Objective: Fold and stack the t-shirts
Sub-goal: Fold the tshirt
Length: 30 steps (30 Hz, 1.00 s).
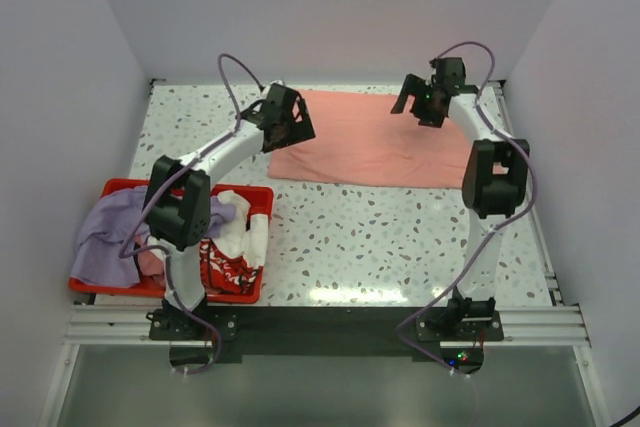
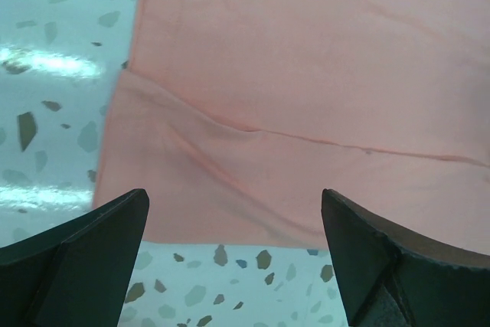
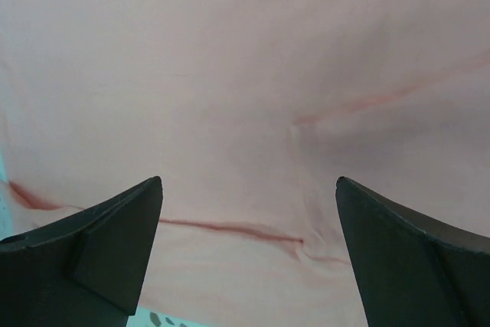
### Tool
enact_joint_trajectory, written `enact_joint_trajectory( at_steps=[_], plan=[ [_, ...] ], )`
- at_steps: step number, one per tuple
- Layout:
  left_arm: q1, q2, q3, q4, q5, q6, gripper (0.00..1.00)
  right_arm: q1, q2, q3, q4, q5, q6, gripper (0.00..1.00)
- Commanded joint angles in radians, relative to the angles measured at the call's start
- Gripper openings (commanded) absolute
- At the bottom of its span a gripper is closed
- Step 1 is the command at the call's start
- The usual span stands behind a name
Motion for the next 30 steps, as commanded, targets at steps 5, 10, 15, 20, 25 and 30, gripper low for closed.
enact_joint_trajectory(
  at_steps=[5, 10, 15, 20, 25, 30],
  plan=[
    [-0.116, 0.168, 0.206, 0.030, 0.043, 0.048, 1.00, -0.029, -0.304, -0.380, -0.058, 0.315, -0.149, 0.99],
    [-0.138, 0.240, 0.212, 0.063, 0.065, 0.022, 1.00, -0.030, -0.227, -0.383, -0.102, 0.334, -0.185, 0.99],
    [-0.156, 0.263, 0.145, 0.102, 0.069, 0.001, 1.00, -0.029, -0.203, -0.412, -0.119, 0.372, -0.168, 0.99],
    [-0.162, 0.240, 0.042, 0.122, 0.083, -0.024, 1.00, -0.154, -0.235, -0.521, -0.111, 0.219, -0.079, 0.99],
    [-0.188, 0.187, -0.077, 0.154, 0.082, -0.042, 1.00, -0.187, -0.318, -0.664, -0.084, 0.245, -0.082, 0.99],
    [-0.230, 0.130, -0.203, 0.138, 0.071, -0.071, 1.00, -0.194, -0.419, -0.746, -0.085, 0.245, -0.074, 0.99]
  ],
)
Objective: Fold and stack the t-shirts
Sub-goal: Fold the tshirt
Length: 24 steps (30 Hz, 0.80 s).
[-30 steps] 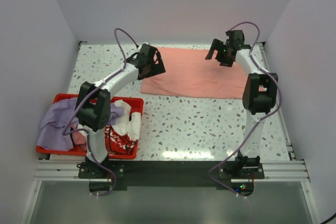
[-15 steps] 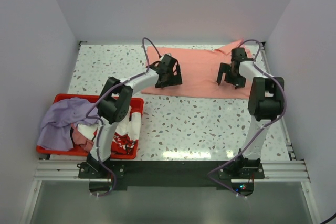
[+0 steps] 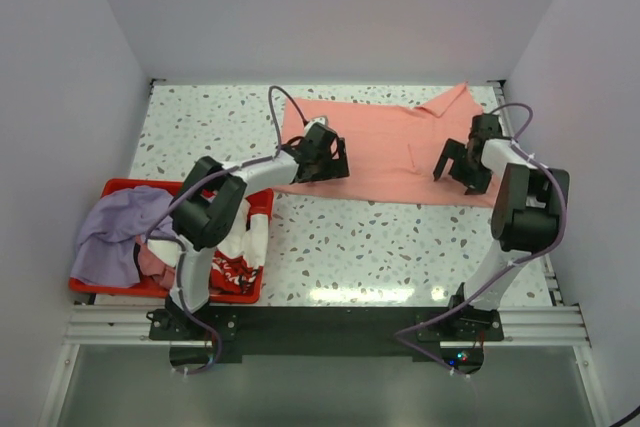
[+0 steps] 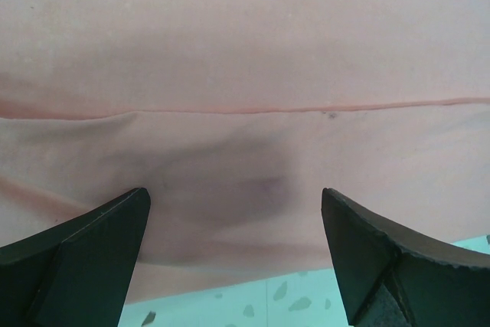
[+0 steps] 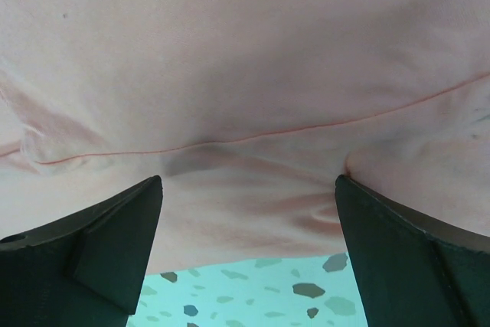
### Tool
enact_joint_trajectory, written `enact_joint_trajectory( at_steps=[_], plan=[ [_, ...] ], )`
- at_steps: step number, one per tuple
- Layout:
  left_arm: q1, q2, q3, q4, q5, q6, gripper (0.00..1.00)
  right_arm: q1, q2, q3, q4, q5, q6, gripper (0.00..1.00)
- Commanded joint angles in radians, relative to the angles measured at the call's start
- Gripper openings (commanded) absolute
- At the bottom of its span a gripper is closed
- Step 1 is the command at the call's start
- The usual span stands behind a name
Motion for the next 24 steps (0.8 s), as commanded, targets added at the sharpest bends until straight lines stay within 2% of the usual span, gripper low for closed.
enact_joint_trajectory(
  at_steps=[1, 5, 11, 17, 24],
  plan=[
    [-0.034, -0.040, -0.119, -0.094, 0.005, -0.052, 1.00, -0.002, -0.065, -0.076, -0.046, 0.031, 0.026, 0.99],
    [-0.089, -0.129, -0.276, -0.064, -0.026, -0.095, 1.00, -0.010, -0.141, -0.155, -0.049, 0.058, 0.063, 0.99],
    [-0.172, -0.218, -0.403, -0.054, -0.063, -0.164, 1.00, -0.048, -0.269, -0.316, -0.034, 0.121, 0.121, 0.99],
    [-0.224, -0.279, -0.428, -0.083, -0.106, -0.201, 1.00, -0.073, -0.363, -0.364, -0.054, 0.144, 0.118, 0.99],
    [-0.234, -0.321, -0.368, -0.114, -0.132, -0.190, 1.00, -0.073, -0.378, -0.283, -0.091, 0.141, 0.095, 0.99]
  ],
)
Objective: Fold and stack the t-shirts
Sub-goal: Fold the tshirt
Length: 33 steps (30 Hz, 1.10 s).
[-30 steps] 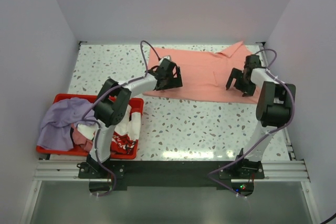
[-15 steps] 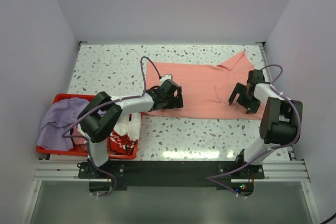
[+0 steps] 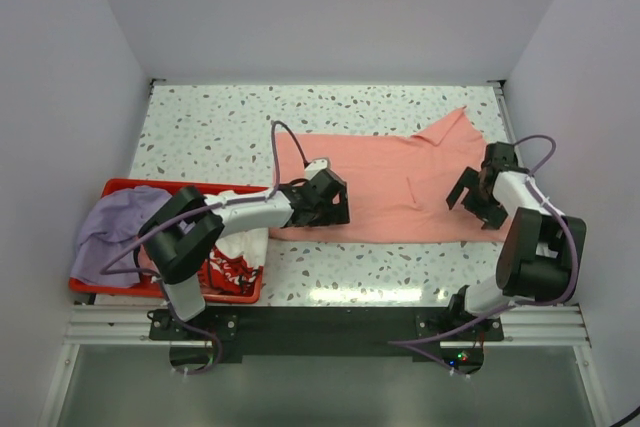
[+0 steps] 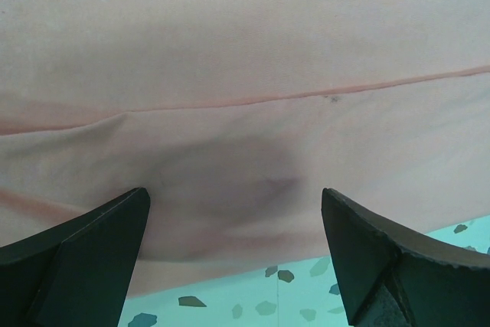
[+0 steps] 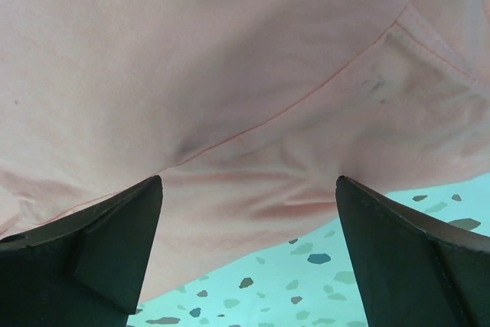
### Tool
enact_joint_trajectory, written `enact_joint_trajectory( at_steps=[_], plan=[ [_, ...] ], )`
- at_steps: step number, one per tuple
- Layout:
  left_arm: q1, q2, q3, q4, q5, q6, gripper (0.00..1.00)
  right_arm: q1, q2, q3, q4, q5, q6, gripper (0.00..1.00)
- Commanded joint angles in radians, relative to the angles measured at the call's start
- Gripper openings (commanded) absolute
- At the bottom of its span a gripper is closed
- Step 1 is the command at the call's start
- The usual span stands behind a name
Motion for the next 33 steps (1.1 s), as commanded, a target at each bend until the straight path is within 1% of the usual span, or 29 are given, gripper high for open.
enact_joint_trajectory(
  at_steps=[1, 5, 7, 8, 11, 12, 15, 16, 18, 19, 21, 22, 23, 26, 28, 30, 33],
  plan=[
    [-0.006, -0.018, 0.038, -0.103, -0.033, -0.023, 1.00, -0.001, -0.024, 0.084, -0.038, 0.008, -0.019, 0.99],
    [-0.003, -0.001, 0.196, -0.212, -0.104, 0.005, 1.00, -0.001, -0.031, 0.173, -0.068, -0.013, -0.048, 0.99],
    [0.013, 0.016, 0.259, -0.244, -0.142, 0.022, 1.00, -0.001, -0.047, 0.221, -0.084, -0.024, -0.054, 0.99],
    [0.024, 0.022, 0.315, -0.264, -0.147, 0.037, 1.00, -0.001, -0.048, 0.235, -0.088, -0.038, -0.054, 0.99],
    [0.108, 0.057, 0.409, -0.283, -0.127, 0.072, 1.00, -0.001, -0.059, 0.276, -0.088, -0.076, -0.065, 0.99],
    [0.162, 0.070, 0.435, -0.289, -0.109, 0.083, 1.00, -0.001, -0.065, 0.285, -0.085, -0.078, -0.071, 0.99],
    [0.257, 0.134, 0.545, -0.306, -0.105, 0.126, 1.00, 0.000, -0.086, 0.283, -0.056, -0.087, -0.072, 0.99],
    [0.279, 0.181, 0.614, -0.318, -0.104, 0.138, 1.00, 0.000, -0.091, 0.279, -0.026, -0.096, -0.071, 0.99],
    [0.339, 0.240, 0.694, -0.344, -0.102, 0.158, 1.00, 0.000, -0.110, 0.269, 0.000, -0.130, -0.071, 0.99],
    [0.359, 0.305, 0.781, -0.361, -0.096, 0.164, 1.00, 0.000, -0.113, 0.266, 0.019, -0.141, -0.071, 0.99],
    [0.411, 0.375, 0.867, -0.407, -0.076, 0.177, 1.00, -0.001, -0.119, 0.256, 0.030, -0.155, -0.072, 0.99],
    [0.428, 0.439, 0.944, -0.430, -0.069, 0.181, 1.00, 0.000, -0.120, 0.255, 0.036, -0.158, -0.072, 0.99],
    [0.455, 0.468, 0.976, -0.441, -0.067, 0.183, 1.00, -0.001, -0.120, 0.249, 0.037, -0.159, -0.072, 0.99],
    [0.491, 0.551, 1.053, -0.439, -0.062, 0.195, 1.00, 0.000, -0.117, 0.240, 0.056, -0.170, -0.069, 0.99],
    [0.517, 0.593, 1.072, -0.427, -0.032, 0.201, 0.94, 0.000, -0.111, 0.236, 0.062, -0.178, -0.066, 0.99],
    [0.529, 0.608, 1.067, -0.407, -0.042, 0.210, 0.90, 0.000, -0.110, 0.230, 0.066, -0.187, -0.066, 0.99],
    [0.535, 0.642, 1.075, -0.395, -0.041, 0.217, 0.79, -0.001, -0.103, 0.224, 0.074, -0.191, -0.065, 0.99]
  ],
)
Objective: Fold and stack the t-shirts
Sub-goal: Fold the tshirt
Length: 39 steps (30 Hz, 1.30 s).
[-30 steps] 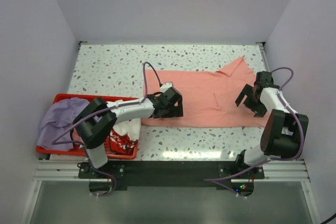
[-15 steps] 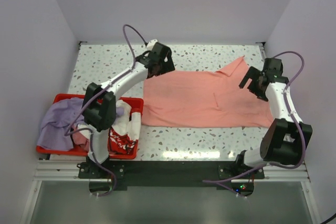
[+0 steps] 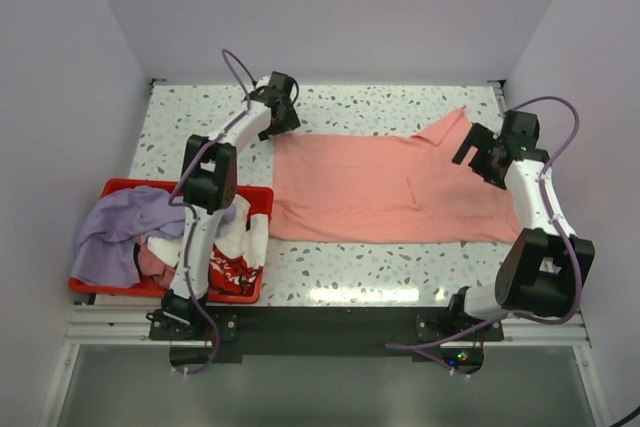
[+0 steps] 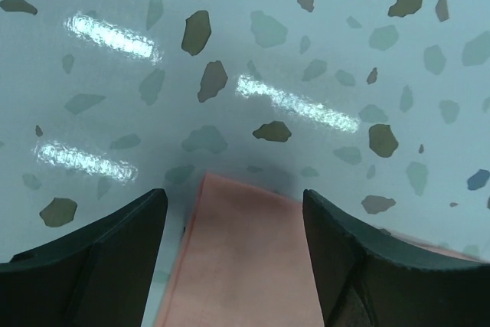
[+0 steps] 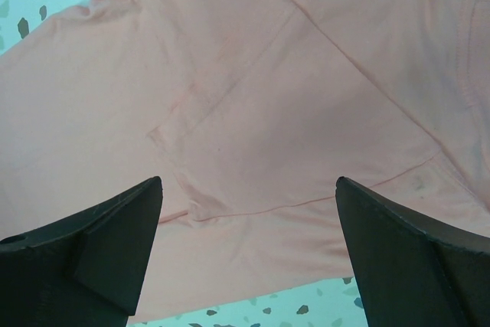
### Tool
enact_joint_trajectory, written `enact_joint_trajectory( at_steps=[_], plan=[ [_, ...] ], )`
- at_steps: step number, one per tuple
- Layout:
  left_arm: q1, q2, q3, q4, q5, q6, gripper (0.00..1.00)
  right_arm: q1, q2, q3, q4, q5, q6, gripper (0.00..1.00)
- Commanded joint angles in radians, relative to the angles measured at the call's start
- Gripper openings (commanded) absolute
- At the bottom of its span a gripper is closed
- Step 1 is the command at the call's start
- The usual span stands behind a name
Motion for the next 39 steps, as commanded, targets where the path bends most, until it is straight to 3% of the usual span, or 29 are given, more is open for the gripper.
enact_joint_trajectory(
  at_steps=[1, 8, 12, 15, 19, 21, 31, 39],
  plan=[
    [0.002, 0.019, 0.054, 0.012, 0.008, 0.035, 0.74, 0.000, -0.012, -0.006, 0.043, -0.031, -0.005, 0.99],
    [0.017, 0.049, 0.046, 0.024, 0.007, 0.013, 0.59, -0.001, -0.010, -0.012, 0.043, -0.037, -0.007, 0.99],
    [0.017, 0.023, -0.019, 0.036, 0.056, 0.005, 0.41, 0.000, -0.009, -0.012, 0.045, -0.036, -0.005, 0.99],
    [0.016, -0.003, -0.068, 0.068, 0.081, 0.003, 0.34, 0.000, -0.009, -0.014, 0.045, -0.034, -0.004, 0.99],
    [0.014, -0.026, -0.113, 0.078, 0.077, 0.011, 0.16, 0.000, -0.003, -0.012, 0.042, -0.028, -0.002, 0.99],
    [0.013, -0.030, -0.115, 0.078, 0.069, 0.022, 0.00, 0.000, 0.000, -0.012, 0.042, -0.025, -0.002, 0.99],
    [-0.003, -0.141, -0.211, 0.197, 0.046, 0.106, 0.00, 0.002, 0.088, 0.098, 0.062, 0.000, 0.021, 0.99],
    [-0.006, -0.220, -0.288, 0.282, 0.052, 0.146, 0.00, 0.086, 0.452, 0.457, 0.022, 0.116, 0.038, 0.97]
  ],
)
